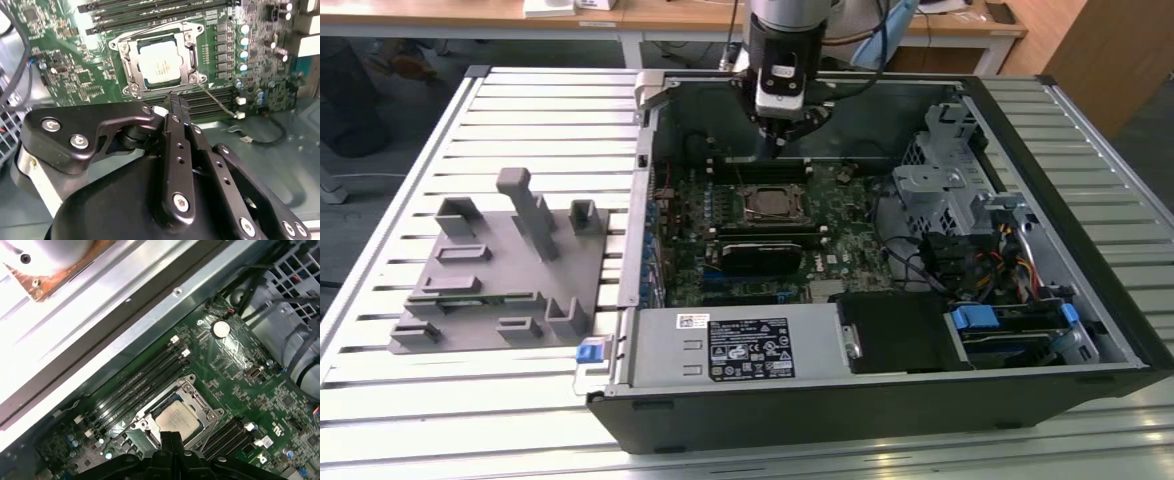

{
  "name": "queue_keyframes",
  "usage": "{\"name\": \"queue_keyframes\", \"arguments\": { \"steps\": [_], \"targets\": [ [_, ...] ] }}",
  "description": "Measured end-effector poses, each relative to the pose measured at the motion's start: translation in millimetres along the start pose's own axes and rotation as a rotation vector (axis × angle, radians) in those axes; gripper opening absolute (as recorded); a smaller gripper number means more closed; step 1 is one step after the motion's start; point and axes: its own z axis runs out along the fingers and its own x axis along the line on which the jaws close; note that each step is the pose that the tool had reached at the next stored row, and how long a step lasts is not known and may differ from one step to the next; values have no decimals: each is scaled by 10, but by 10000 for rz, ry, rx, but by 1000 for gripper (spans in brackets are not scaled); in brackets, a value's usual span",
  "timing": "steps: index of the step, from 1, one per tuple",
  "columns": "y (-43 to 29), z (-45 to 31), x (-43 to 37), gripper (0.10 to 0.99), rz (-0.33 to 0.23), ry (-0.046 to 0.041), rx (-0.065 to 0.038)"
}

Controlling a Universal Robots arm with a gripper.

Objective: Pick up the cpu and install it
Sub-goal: 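Install the first cpu locking lever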

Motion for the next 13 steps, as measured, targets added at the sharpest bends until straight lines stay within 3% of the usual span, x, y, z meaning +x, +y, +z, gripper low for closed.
{"name": "queue_keyframes", "arguments": {
  "steps": [13],
  "targets": [
    [0, 8, 0, 106, -2364, 76, 17]
  ]
}}
